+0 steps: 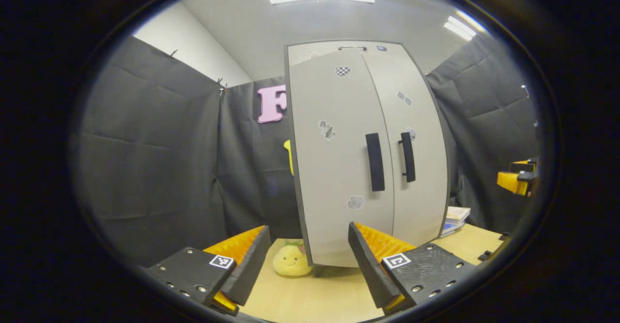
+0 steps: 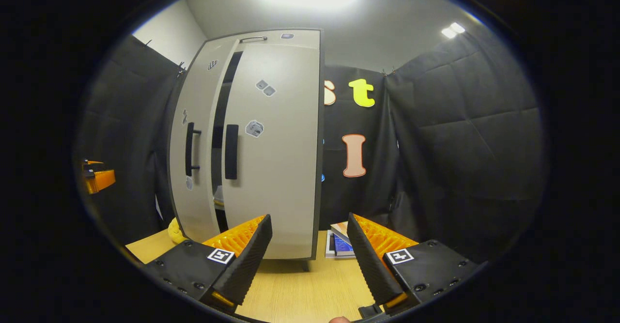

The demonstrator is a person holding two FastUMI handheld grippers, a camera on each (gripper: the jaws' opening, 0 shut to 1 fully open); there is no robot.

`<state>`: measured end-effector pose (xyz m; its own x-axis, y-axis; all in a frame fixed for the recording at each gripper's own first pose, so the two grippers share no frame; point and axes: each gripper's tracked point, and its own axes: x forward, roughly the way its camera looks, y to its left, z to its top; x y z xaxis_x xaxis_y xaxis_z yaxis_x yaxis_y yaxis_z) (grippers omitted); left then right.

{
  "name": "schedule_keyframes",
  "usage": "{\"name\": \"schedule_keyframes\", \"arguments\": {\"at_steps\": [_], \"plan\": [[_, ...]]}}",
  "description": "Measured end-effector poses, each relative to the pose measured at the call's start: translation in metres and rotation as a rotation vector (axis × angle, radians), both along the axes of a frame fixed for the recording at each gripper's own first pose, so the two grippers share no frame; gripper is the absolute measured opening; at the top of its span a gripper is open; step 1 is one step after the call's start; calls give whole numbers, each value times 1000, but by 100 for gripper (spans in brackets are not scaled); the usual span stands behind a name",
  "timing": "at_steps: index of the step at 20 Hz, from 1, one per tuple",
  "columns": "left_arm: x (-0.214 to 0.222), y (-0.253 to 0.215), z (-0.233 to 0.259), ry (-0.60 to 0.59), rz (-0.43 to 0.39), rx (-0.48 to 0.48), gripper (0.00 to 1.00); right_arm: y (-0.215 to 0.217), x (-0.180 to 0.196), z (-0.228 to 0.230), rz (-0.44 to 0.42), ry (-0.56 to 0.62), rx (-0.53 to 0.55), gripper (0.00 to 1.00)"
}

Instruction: Grab one shoe with the right hand and put it into the shoe cabinet, grab the other shoe with the left hand and put it into the shoe cabinet; then close the right door with the right hand and the left door with the left hand.

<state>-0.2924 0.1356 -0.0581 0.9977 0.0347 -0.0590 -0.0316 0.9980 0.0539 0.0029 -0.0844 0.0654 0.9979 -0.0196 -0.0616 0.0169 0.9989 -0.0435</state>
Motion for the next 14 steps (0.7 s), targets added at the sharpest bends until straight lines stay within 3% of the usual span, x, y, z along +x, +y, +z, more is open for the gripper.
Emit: {"name": "schedule_keyframes", "arguments": {"at_steps": [6,14], "plan": [[-13,6,-9,32,31,-26,93,1,-23,7,-1,-25,-15,97],[-19,8,-10,34,77,-29,94,13,-24,10,5,-36,-18,98]]}}
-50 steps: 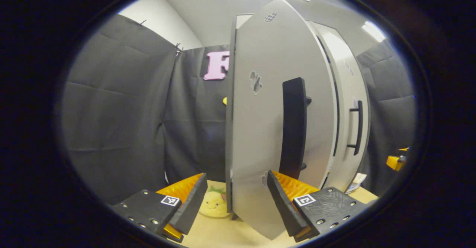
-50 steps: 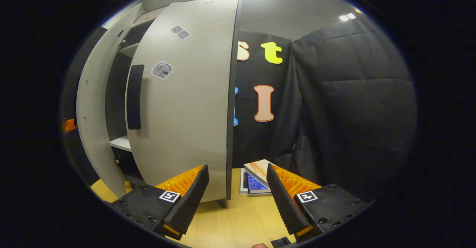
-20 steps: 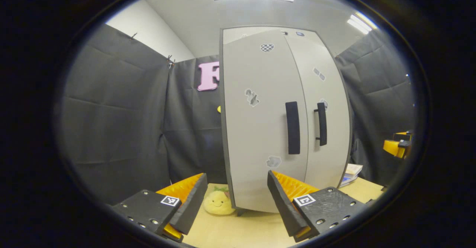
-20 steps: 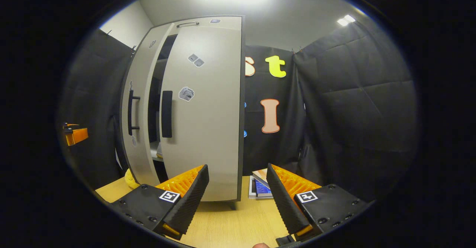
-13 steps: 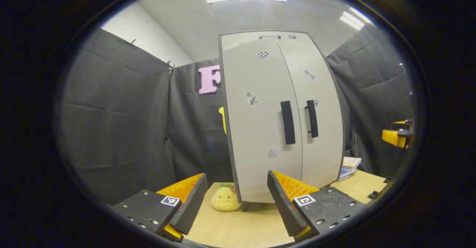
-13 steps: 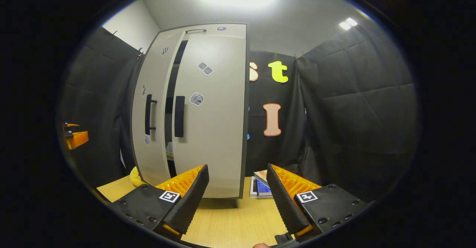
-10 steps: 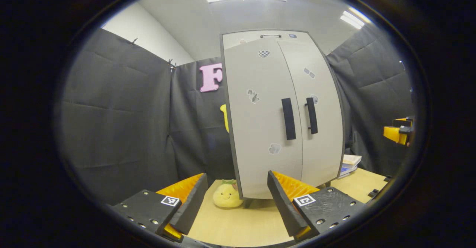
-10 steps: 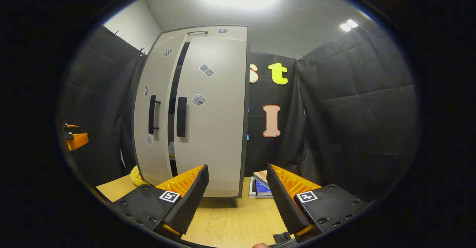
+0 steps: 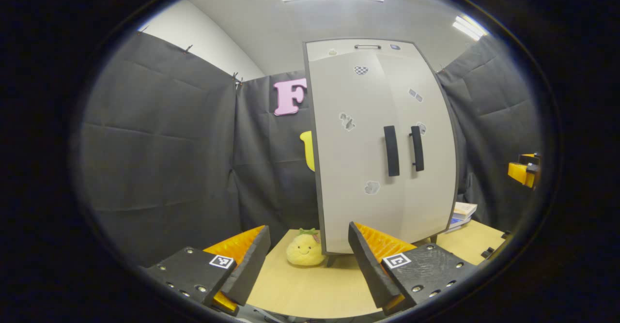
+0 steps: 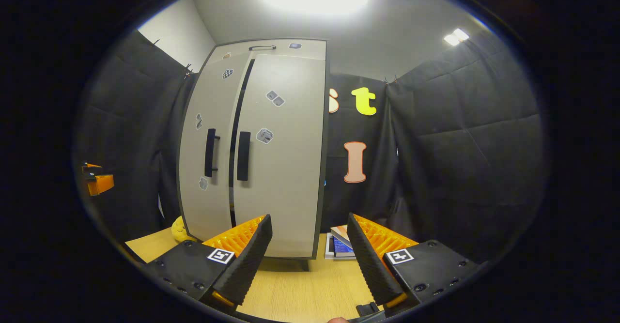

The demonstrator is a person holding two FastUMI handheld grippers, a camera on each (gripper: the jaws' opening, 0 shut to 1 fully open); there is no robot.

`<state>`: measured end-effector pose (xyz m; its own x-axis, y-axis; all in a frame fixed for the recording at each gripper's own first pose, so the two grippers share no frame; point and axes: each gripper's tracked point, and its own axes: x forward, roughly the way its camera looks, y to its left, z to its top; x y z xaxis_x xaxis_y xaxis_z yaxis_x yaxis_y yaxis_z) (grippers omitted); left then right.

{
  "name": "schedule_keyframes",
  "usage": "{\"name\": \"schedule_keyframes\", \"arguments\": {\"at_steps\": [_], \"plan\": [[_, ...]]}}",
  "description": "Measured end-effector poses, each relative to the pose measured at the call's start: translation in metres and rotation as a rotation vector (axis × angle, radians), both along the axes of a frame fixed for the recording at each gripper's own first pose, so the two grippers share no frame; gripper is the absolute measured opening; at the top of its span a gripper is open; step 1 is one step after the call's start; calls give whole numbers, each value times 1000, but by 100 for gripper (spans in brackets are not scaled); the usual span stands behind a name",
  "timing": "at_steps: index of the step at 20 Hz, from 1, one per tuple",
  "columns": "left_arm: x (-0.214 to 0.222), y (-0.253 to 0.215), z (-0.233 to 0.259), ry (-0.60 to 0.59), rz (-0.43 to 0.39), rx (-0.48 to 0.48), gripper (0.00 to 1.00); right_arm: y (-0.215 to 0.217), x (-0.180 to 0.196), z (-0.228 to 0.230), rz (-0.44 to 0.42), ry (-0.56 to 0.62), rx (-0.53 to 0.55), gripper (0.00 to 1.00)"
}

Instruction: Grab one shoe with the right hand and put it into the shoe cabinet, grab the other shoe with the left hand and put it into the shoe cabinet; then close the right door with the right hand and the left door with the left hand.

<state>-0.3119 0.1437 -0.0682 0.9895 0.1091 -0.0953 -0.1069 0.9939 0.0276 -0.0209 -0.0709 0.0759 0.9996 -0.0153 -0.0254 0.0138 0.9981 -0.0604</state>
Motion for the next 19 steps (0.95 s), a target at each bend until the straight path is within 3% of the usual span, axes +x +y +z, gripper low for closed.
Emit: {"name": "schedule_keyframes", "arguments": {"at_steps": [19], "plan": [[-9,4,6,-24,62,28,96,-7,9,7,-15,-31,0,98]]}}
